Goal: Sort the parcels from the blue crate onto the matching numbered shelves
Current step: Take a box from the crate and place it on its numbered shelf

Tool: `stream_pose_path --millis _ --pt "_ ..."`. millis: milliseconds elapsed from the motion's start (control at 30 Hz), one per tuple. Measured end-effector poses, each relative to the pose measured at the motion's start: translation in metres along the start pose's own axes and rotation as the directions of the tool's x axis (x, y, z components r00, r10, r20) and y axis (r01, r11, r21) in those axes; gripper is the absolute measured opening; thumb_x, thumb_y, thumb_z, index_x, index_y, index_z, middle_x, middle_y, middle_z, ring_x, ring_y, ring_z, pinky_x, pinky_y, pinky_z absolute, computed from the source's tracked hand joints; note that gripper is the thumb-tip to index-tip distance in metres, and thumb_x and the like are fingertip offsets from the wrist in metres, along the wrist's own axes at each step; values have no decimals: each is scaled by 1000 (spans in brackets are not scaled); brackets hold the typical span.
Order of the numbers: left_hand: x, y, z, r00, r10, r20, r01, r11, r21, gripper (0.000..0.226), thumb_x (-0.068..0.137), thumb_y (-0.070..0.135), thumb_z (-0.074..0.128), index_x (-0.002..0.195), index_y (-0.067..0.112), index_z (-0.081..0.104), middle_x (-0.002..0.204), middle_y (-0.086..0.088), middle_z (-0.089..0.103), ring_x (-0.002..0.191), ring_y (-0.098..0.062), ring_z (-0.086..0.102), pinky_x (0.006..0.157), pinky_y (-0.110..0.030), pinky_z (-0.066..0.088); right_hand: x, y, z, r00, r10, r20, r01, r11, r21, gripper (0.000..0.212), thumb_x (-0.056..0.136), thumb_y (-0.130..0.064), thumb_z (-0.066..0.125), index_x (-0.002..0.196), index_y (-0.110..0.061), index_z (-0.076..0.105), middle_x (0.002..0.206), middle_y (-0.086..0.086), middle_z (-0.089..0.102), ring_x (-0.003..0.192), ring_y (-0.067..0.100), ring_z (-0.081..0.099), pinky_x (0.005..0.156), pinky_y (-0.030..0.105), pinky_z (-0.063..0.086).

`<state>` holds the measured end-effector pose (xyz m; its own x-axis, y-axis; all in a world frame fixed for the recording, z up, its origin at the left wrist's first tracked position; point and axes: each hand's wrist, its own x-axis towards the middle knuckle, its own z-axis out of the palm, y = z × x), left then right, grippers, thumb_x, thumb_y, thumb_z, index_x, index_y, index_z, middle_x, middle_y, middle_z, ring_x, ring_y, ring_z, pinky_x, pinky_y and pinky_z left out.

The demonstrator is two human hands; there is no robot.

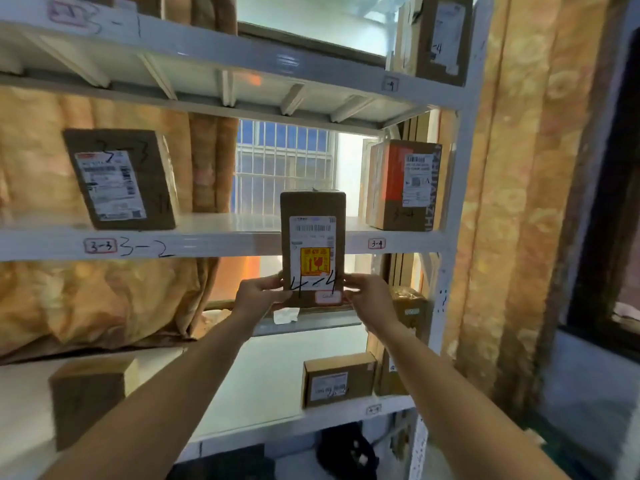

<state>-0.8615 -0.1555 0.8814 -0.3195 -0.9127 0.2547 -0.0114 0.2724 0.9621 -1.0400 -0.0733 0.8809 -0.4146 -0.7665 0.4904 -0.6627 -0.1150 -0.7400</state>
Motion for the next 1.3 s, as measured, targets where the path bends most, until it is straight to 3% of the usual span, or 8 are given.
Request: stream_pose_path --millis 233,300,400,600,733,1000,1167,1300 --pt "-17 -72 4 987 -157 42 153 986 72 37 79 -1 67 115 8 66 100 2 70 96 -22 64 76 -27 54 -21 71 37 965 129 227 -139 990 27 34 84 -5 65 117 -12 67 116 5 69 104 18 65 91 34 52" --pt "-20 -93 2 981 -194 15 192 975 110 38 78 2 68 114 12 68 102 1 72 97 -22 65 83 -33 55 -24 89 53 936 171 306 -193 980 40 34 83 -11 69 117 -11 67 116 5 70 104 20 66 93 38 52" --pt "-26 -120 1 970 -234 -66 241 962 125 41 79 4 66 118 16 66 109 -4 72 97 -19 64 84 -29 50 -22 106 76 875 197 443 -258 963 82 34 84 -16 68 118 -13 67 119 4 68 107 22 64 95 46 51" --pt "-29 -169 -12 885 -439 -158 429 899 -91 50 87 -11 45 134 3 49 127 -14 59 107 -25 55 89 -29 45 -32 127 137 698 255 670 -464 873 150 54 91 4 47 141 -16 43 140 1 47 120 25 50 96 38 46" --pt "-18 -199 -20 877 -465 -124 451 884 -122 44 90 -12 39 128 4 54 108 -1 64 98 -16 57 80 -22 48 -40 145 172 658 316 684 -557 815 159 55 93 7 41 143 -16 38 128 8 53 105 21 55 84 30 49" --pt "22 -272 -6 888 -460 -31 456 886 -83 40 96 -1 38 132 12 51 148 -4 41 135 -24 40 111 -38 34 -34 183 195 644 380 664 -641 742 197 55 91 12 36 138 -17 42 136 9 52 133 27 41 107 39 34" --pt "39 -308 -5 840 -542 14 537 828 -162 51 96 1 31 142 21 38 151 -1 36 140 -25 32 113 -39 28 -27 199 209 605 410 682 -683 708 180 62 88 17 35 139 -19 39 127 4 52 117 19 48 86 20 42" --pt "49 -326 -6 821 -570 32 566 806 -171 53 94 0 31 142 22 38 148 1 40 139 -23 34 113 -37 29 -21 202 220 607 424 672 -686 707 173 64 88 15 36 141 -20 34 122 0 48 113 11 41 104 33 34"
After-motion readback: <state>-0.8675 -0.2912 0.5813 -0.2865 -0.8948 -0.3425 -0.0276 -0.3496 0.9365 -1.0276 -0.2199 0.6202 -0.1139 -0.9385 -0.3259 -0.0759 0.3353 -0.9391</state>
